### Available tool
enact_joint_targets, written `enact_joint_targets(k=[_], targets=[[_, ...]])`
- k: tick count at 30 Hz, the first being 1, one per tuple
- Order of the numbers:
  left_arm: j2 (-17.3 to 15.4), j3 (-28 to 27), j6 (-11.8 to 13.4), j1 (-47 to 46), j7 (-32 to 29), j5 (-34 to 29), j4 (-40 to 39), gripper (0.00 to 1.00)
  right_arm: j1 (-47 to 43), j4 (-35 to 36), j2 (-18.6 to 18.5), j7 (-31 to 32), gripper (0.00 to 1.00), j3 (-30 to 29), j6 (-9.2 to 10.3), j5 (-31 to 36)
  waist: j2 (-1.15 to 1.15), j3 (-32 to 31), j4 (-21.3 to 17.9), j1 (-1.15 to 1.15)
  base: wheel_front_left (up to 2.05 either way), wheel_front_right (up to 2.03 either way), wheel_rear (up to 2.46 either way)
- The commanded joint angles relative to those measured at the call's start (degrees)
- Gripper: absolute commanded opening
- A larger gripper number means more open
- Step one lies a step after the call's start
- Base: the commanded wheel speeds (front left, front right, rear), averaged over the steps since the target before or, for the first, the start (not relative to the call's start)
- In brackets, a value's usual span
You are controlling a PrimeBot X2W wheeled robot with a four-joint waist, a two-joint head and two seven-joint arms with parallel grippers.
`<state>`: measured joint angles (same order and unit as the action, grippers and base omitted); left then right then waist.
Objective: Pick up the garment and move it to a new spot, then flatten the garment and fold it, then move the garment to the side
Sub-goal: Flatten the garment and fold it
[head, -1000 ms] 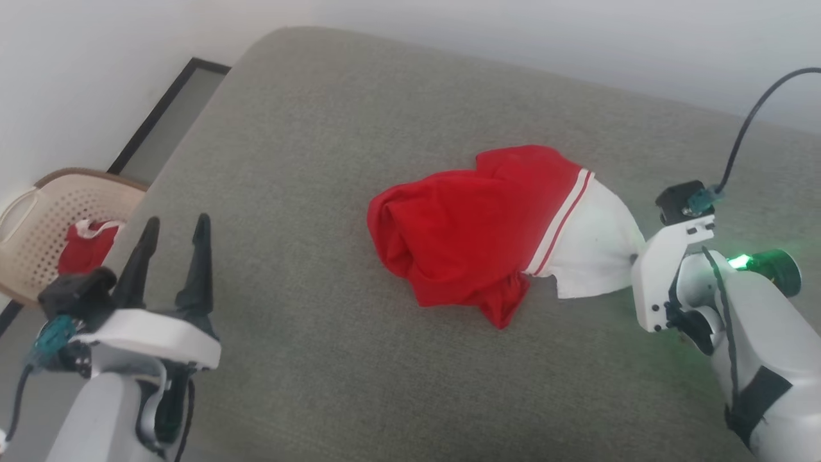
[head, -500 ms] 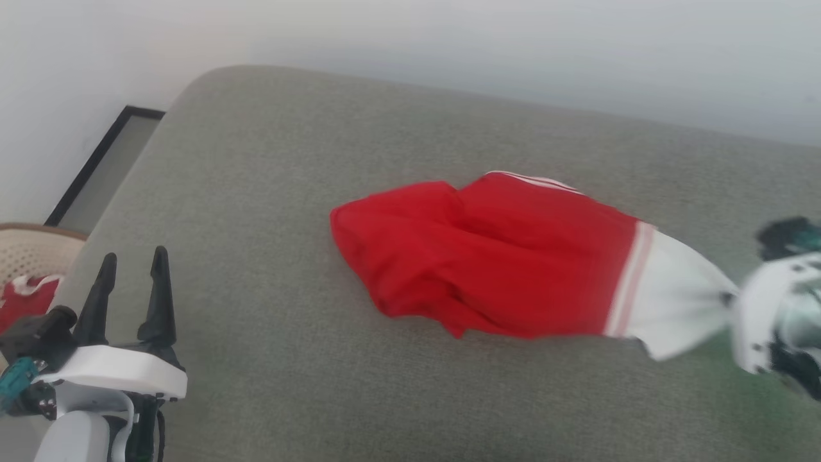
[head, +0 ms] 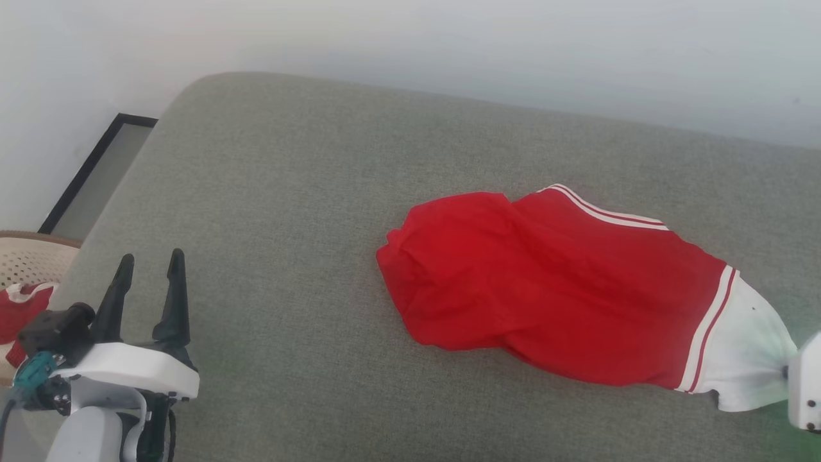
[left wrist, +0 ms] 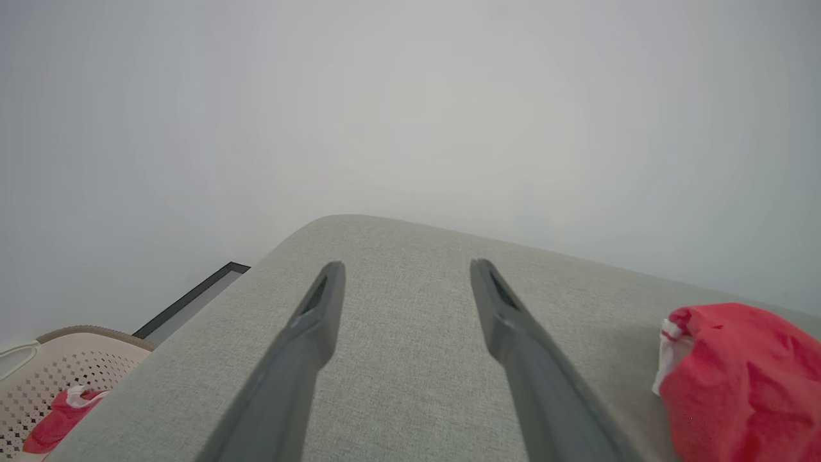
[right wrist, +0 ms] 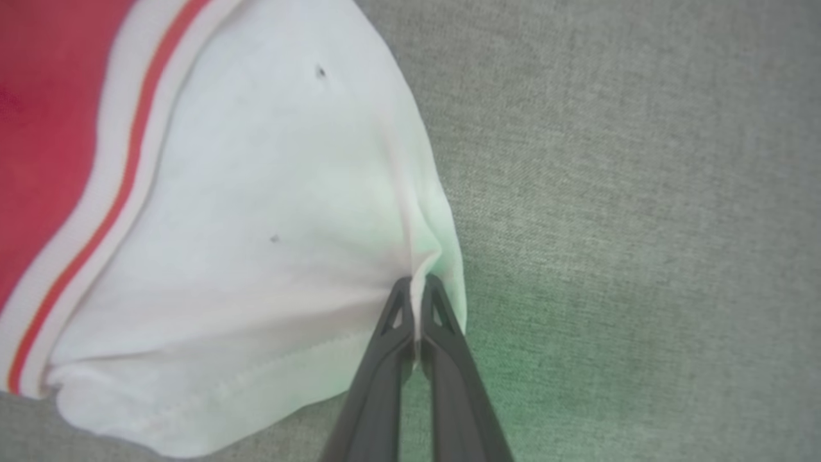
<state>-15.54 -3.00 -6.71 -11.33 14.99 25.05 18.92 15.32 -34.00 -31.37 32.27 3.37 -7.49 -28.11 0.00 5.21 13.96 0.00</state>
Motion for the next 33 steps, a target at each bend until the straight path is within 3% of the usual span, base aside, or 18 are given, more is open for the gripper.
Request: enact_joint_targets(k=[1,2,3,4,5,6,14,24,25,26,27,33], targets=[[-0.17,0.02,-0.12,-0.75,0.23,-0.16,0.21,1.00,-0.83,-1.57,1.32,0.62,0.00,0.59,-0.02,0.53,0.00,-0.21,-0.01,0.00,0.00,0.00,0.00],[-0.30,0.19,-0.22,-0.72,0.23,-0.10,0.49,1.00,-0.63,-2.29,1.92,0.47,0.00,0.68,-0.03,0.79,0.00,-0.39,-0.07,0.00,0.00,0.00,0.00],[-0.46,0.32,-0.29,-0.72,0.23,-0.11,0.67,1.00,-0.38,-2.85,2.22,0.10,0.13,0.87,-0.03,1.35,0.00,-0.56,-0.13,0.00,0.00,0.00,0.00],[-0.64,0.46,-0.35,-0.81,0.23,-0.03,0.78,1.00,-0.09,-3.42,2.59,-0.25,0.34,0.78,-0.03,1.49,0.00,-0.71,-0.22,0.00,0.00,0.00,0.00],[-0.83,0.59,-0.38,-0.88,0.23,0.11,0.89,1.00,0.31,-3.82,2.84,-0.71,0.86,0.61,-0.03,1.66,0.00,-0.88,-0.37,0.00,0.00,0.00,0.00],[-1.00,0.76,-0.45,-0.88,0.23,0.28,1.02,1.00,0.69,-4.30,2.99,-0.96,1.00,0.27,-0.03,1.84,0.00,-1.03,-0.49,0.00,0.00,0.00,0.00],[-2.51,1.50,-0.59,-0.50,0.00,1.45,0.87,1.00,2.33,-2.14,4.37,-3.30,1.00,0.45,-0.02,1.91,0.00,-1.82,-1.65,0.00,0.00,0.00,0.00],[-2.45,2.77,-0.65,-1.69,-0.27,1.56,0.16,1.00,3.69,-2.85,8.08,1.04,1.00,-1.29,-0.02,5.45,0.00,0.05,-1.24,0.00,0.00,0.00,0.00],[-2.34,2.96,-0.66,-1.89,-0.25,1.55,0.14,1.00,3.80,-3.62,8.16,1.47,0.94,-0.87,-0.02,6.53,0.00,0.38,-1.06,0.00,0.00,0.00,0.00],[-2.23,3.12,-0.65,-2.05,-0.23,1.57,0.19,1.00,3.94,-4.19,8.35,1.67,0.07,-0.23,-0.02,7.35,0.00,0.70,-0.87,0.00,0.00,0.00,0.00],[-2.11,3.25,-0.61,-2.21,-0.20,1.56,0.27,1.00,4.01,-4.93,8.58,1.99,0.00,0.02,-0.02,7.70,0.00,0.94,-0.73,0.00,0.00,0.00,0.00],[-2.06,3.27,-0.64,-3.04,-0.05,1.80,0.36,1.00,5.51,-5.54,7.47,1.62,0.00,0.68,0.03,8.53,0.00,2.05,-0.79,0.00,0.00,0.00,0.00]])
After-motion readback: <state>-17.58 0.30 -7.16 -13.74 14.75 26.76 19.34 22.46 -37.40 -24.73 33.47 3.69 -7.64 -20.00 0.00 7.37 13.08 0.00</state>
